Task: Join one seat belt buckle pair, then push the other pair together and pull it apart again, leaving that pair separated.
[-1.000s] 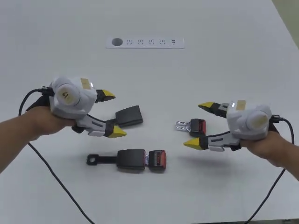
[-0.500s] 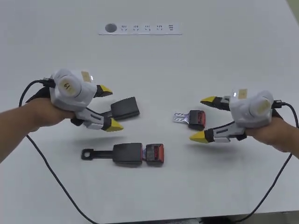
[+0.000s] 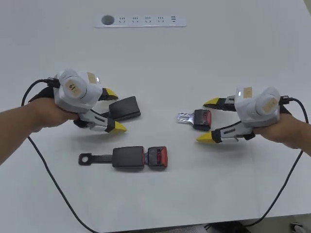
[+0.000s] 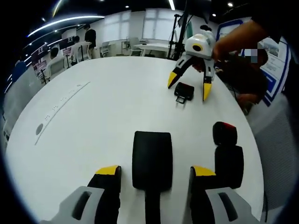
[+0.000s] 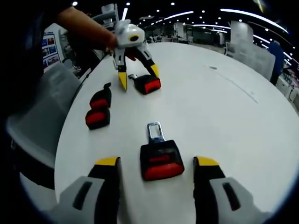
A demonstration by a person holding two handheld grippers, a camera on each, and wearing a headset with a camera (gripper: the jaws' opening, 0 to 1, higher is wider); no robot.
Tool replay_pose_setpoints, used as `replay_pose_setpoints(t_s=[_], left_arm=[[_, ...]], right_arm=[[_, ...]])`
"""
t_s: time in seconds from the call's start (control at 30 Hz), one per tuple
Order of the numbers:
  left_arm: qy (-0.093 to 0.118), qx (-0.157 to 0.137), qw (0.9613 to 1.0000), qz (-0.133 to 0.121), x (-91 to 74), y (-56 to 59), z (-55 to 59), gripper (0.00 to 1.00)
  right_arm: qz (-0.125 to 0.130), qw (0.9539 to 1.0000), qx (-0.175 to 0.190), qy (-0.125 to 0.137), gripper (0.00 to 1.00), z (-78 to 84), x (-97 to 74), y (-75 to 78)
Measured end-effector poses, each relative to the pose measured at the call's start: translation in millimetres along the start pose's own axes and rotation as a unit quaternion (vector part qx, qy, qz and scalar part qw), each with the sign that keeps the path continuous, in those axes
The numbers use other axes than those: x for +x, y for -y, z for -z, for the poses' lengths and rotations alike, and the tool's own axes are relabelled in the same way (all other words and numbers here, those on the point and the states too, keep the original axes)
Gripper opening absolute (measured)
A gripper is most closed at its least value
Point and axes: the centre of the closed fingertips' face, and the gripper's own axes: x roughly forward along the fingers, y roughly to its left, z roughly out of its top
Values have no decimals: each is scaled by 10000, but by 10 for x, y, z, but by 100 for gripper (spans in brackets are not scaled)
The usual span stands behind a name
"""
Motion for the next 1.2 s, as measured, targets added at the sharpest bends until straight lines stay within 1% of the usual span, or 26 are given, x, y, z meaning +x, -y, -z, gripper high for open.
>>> replay_pose_setpoints(t_s=[0.03, 0.13, 0.2, 0.23, 0.3, 0.37, 0.4, 0.43, 0.47, 0.5, 0.53, 0.57, 0.6, 0.63, 0.67, 0.73, 0.77, 0.93, 1.07, 1.2], left_arm=[[34, 89, 10000, 3, -4, -3, -8, 60], [14, 194, 9998, -1, -17, -22, -2, 56], [-86, 434, 9990, 56, -29, 1, 28, 52], [-74, 577, 9983, 96, -27, 13, 20, 50], [-102, 651, 9978, 83, -26, -4, 33, 48], [-83, 654, 9978, 115, -20, -9, 23, 45], [-111, 755, 9969, 186, -20, 5, 28, 41], [-123, 773, 9968, 170, -12, -6, 31, 40], [-125, 799, 9966, 165, -2, -11, 30, 38], [-142, 858, 9961, 157, 12, -19, 34, 35], [-258, 978, 9947, 209, 27, -22, 70, 34], [-247, 1026, 9941, 247, 60, -12, 67, 34], [-254, 1011, 9942, 254, 73, -18, 71, 34], [-259, 1022, 9940, 278, 85, -18, 72, 34], [-257, 1077, 9933, 321, 98, -15, 75, 34], [-282, 1099, 9928, 371, 119, -14, 70, 34], [-292, 1099, 9928, 384, 121, -12, 56, 34], [-435, 1375, 9877, 607, 156, 16, 22, 34], [-471, 1479, 9854, 706, 165, 20, -2, 34], [-464, 1503, 9849, 723, 165, 29, -24, 34]], right_arm=[[5, 10000, -1, 13, 64, -4, 3, 6], [-28, 10000, 4, 16, 60, -4, 2, 6], [-31, 9999, -107, 6, 59, -6, 7, 21], [-43, 9999, -130, 7, 58, -9, 13, 26], [-21, 9999, -170, -8, 56, -13, 21, 44], [-54, 9998, -206, 4, 50, -26, 33, 46], [-24, 9996, -270, -34, 46, -21, 34, 54], [-16, 9993, -360, -46, 41, -24, 38, 62], [-6, 9994, -346, -63, 38, -16, 37, 62], [-45, 9994, -353, -43, 38, -21, 40, 48], [-29, 9993, -379, -43, 38, -16, 37, 57], [-33, 9993, -369, -42, 37, -12, 36, 56], [-49, 9990, -444, -55, 37, -6, 34, 62], [-46, 9990, -441, -58, 37, -3, 33, 62], [-54, 9990, -444, -54, 37, 1, 31, 64], [-73, 9990, -435, -7, 36, 11, 24, 70], [-89, 9990, -430, 5, 36, 13, 21, 74], [-183, 9987, -473, 34, 36, 10, 15, 66], [-236, 9984, -520, 13, 36, 8, 15, 56], [-249, 9984, -514, 13, 36, 4, 16, 51]])
